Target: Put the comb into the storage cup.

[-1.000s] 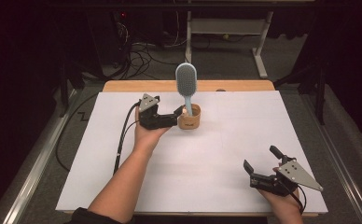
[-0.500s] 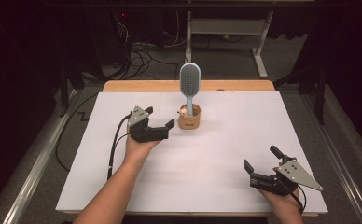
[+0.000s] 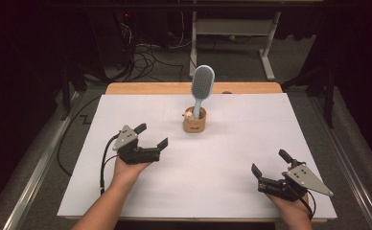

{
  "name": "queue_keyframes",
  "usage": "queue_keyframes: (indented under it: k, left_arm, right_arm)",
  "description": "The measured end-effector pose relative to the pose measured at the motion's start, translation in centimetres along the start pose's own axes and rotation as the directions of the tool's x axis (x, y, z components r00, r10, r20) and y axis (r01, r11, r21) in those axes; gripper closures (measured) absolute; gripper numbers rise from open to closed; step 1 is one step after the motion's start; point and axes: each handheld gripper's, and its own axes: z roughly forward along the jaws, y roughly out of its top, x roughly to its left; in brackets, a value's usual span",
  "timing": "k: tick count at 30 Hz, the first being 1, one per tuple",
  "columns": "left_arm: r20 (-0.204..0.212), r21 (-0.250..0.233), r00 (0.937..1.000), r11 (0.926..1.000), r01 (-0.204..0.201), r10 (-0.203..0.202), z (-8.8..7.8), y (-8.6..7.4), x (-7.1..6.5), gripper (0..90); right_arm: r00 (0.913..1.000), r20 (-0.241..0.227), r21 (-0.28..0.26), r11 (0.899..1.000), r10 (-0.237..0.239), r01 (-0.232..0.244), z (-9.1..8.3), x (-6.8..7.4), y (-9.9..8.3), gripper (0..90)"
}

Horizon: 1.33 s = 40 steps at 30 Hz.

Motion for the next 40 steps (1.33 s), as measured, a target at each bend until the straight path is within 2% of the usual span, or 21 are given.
queue_keyframes:
  k: [3,8,12,26,28,29,34,36,40]
  left_arm:
    - [-0.010,0.004,0.9999,0.9999,-0.010,0.010,-1.2,-0.5,0.2,0.6]
    - [-0.022,-0.007,0.9997,0.9999,0.012,-0.012,-3.0,-1.2,0.8,0.7]
    - [-0.031,-0.009,0.9994,0.9998,0.015,-0.015,-4.1,-1.6,1.1,0.7]
    - [-0.069,0.009,0.9973,0.9996,-0.025,0.026,-8.2,-3.5,1.2,0.4]
    - [-0.064,0.005,0.9978,0.9998,-0.017,0.017,-8.6,-3.6,1.5,0.4]
    - [-0.057,-0.002,0.9984,1.0000,-0.007,0.007,-8.7,-3.7,1.6,0.4]
    - [-0.035,-0.012,0.9993,0.9999,-0.010,0.010,-8.7,-3.7,1.4,0.4]
    - [-0.035,-0.017,0.9991,0.9995,-0.025,0.024,-8.8,-3.6,1.3,0.4]
    - [-0.032,-0.027,0.9991,0.9993,-0.027,0.026,-9.0,-3.5,1.2,0.4]
  right_arm:
    - [1.0000,0.004,0.001,1.000,0.006,-0.006,0.0,-0.1,0.0,0.3]
    - [0.9999,0.011,0.005,1.000,0.004,-0.004,0.0,-0.1,-0.1,0.3]
    - [0.9999,0.013,0.006,1.000,0.004,-0.004,0.0,-0.1,-0.1,0.3]
    - [0.9998,0.021,-0.001,1.000,0.004,-0.004,-0.4,-0.3,0.0,0.2]
    - [0.9998,0.020,-0.003,1.000,0.002,-0.002,-0.4,-0.3,0.0,0.2]
    - [0.9998,0.021,-0.004,1.000,0.003,-0.003,-0.4,-0.3,0.0,0.2]
    - [0.9995,0.030,0.002,1.000,0.011,-0.011,-0.3,-0.2,-0.1,0.2]
    - [0.9995,0.031,0.003,1.000,0.008,-0.008,-0.4,-0.2,-0.1,0.2]
    - [0.9995,0.033,0.007,1.000,0.005,-0.006,-0.4,-0.1,-0.1,0.2]
